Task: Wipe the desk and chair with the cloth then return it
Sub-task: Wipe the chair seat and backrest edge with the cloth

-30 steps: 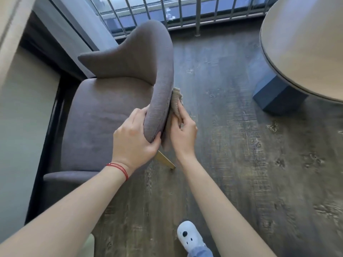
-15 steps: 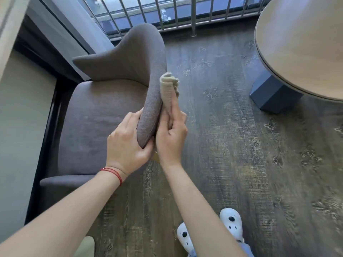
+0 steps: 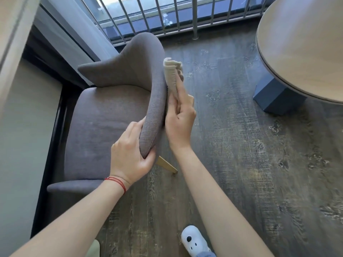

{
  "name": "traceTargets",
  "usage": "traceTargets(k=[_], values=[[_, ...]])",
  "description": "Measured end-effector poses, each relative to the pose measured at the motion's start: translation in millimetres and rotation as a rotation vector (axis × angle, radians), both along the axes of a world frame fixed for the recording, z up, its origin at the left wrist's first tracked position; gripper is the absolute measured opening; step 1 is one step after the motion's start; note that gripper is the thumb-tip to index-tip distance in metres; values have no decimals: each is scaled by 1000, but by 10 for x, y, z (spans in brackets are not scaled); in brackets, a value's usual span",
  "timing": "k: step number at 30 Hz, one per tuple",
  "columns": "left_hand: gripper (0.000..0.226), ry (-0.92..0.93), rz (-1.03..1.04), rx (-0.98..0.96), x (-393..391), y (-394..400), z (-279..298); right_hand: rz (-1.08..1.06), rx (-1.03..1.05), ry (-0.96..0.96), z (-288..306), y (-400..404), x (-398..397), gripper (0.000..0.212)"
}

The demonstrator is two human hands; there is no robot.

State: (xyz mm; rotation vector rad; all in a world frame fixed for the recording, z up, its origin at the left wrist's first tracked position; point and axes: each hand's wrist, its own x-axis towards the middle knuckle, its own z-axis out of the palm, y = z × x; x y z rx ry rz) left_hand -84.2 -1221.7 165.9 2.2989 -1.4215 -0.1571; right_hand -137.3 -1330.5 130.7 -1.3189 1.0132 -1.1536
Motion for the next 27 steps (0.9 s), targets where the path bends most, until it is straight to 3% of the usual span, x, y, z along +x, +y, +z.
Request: traceTargets(k=[2,4,5,9,13,17,20,24,27], values=[[59,0,5,2,8,-4,3,67,84,8,-50,-136,74,41],[59,-6,11,7,-7,2,3,118,416,-76,-109,-336,90,38],[60,-10,10,6,-13,7,5,100,466,-76,-116,-387,87,38],[62,-3,6,0,4,6,0,40,166,-17,-23,-207,98,44],[62,-1,11,-5,7,10,4,136,489,-83,-138,-400,153,38],[64,6,5,4,8,9,8,163,274,-53,39,38,-107,43],[64,19,8,3,-7,8,45,221,269,-118,73,540,-481,42],[66,20,3,18,-20,5,60,94,155,-69,54,393,-555,46],[66,14,15,10,-13,9,58,127,30,30,69,278,-300,48]])
